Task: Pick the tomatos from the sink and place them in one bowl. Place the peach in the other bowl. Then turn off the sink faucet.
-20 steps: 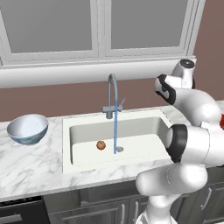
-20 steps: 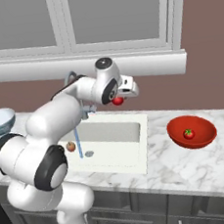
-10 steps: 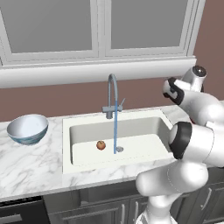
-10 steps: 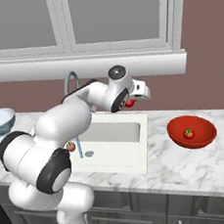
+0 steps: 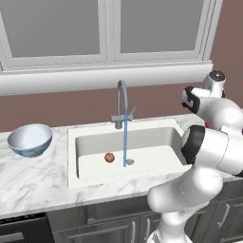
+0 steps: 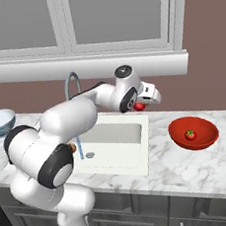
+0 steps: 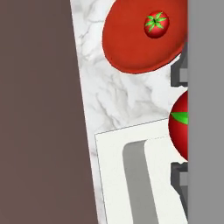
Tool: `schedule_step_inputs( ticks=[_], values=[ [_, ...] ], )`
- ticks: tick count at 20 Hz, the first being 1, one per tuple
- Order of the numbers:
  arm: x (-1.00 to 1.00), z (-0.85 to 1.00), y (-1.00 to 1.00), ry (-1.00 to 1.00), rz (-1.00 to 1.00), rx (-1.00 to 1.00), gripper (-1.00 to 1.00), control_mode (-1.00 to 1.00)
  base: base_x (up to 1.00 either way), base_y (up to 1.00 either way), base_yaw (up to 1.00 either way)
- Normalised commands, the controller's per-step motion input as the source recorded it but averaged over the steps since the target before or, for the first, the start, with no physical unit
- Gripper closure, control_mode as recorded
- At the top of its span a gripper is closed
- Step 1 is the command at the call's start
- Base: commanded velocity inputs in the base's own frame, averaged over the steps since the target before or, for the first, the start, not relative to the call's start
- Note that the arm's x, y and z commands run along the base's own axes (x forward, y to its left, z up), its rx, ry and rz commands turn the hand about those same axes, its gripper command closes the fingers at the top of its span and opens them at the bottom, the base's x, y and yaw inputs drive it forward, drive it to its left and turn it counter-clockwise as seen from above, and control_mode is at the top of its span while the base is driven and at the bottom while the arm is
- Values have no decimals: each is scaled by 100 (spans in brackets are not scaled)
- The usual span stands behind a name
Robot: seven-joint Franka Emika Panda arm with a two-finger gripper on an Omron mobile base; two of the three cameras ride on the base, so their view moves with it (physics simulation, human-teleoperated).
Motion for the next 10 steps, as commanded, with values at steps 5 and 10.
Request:
schedule_step_inputs(
  ticks=[5,10],
  values=[
    [2,0,-21,20,-21,0,100,-100,0,0,0],
    [8,0,-26,5,-13,0,100,-100,0,0,0]
  ],
)
